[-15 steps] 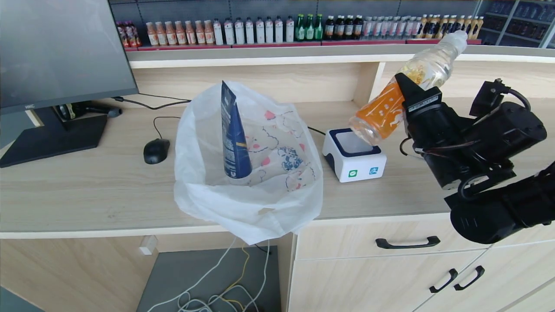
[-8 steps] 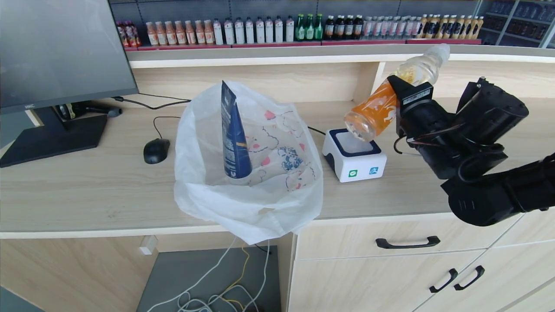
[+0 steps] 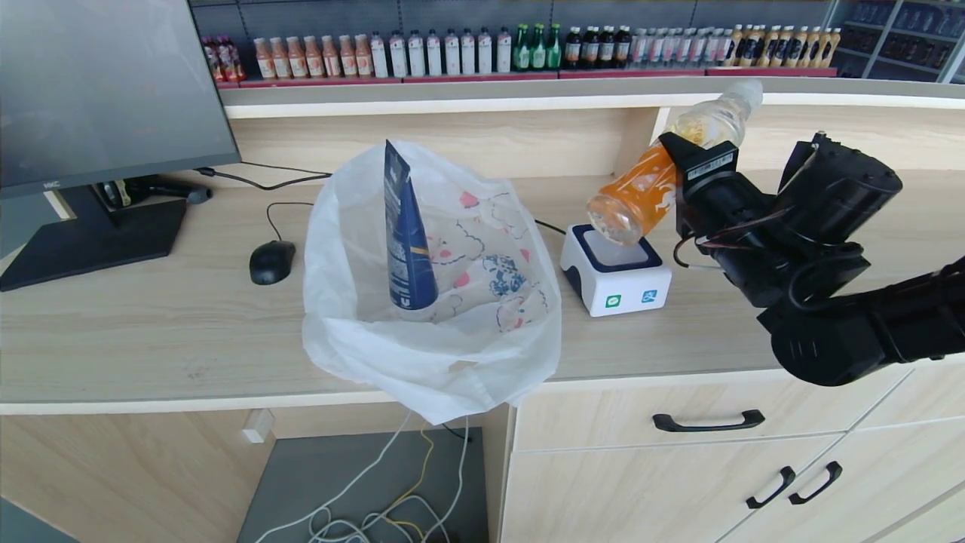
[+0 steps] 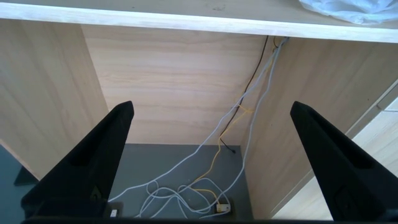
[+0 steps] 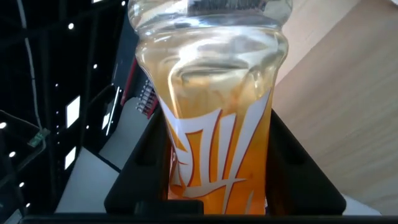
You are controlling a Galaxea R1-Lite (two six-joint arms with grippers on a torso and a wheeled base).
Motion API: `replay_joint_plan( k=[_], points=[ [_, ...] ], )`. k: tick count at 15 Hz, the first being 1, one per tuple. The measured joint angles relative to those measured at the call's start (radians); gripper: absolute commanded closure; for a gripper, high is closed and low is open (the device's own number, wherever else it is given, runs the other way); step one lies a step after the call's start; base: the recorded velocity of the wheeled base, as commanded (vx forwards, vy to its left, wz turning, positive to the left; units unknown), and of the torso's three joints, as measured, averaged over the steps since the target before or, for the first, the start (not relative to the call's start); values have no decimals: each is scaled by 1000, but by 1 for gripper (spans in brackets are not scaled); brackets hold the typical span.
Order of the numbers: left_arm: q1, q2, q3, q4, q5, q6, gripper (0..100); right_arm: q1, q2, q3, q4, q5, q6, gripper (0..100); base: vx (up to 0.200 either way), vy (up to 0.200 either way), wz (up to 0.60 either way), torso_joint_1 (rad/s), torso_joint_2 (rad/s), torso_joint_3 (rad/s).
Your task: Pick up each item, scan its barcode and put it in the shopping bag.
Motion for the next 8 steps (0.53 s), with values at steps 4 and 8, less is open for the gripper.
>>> replay_joint_plan(
  k=[4,8],
  points=[
    [0,0,0,0,0,0,0,18,3,28,1,0,26,100,0,0,0,0,0,0],
    [0,0,0,0,0,0,0,30,8,39,-1,0,27,100,0,0,0,0,0,0]
  ],
)
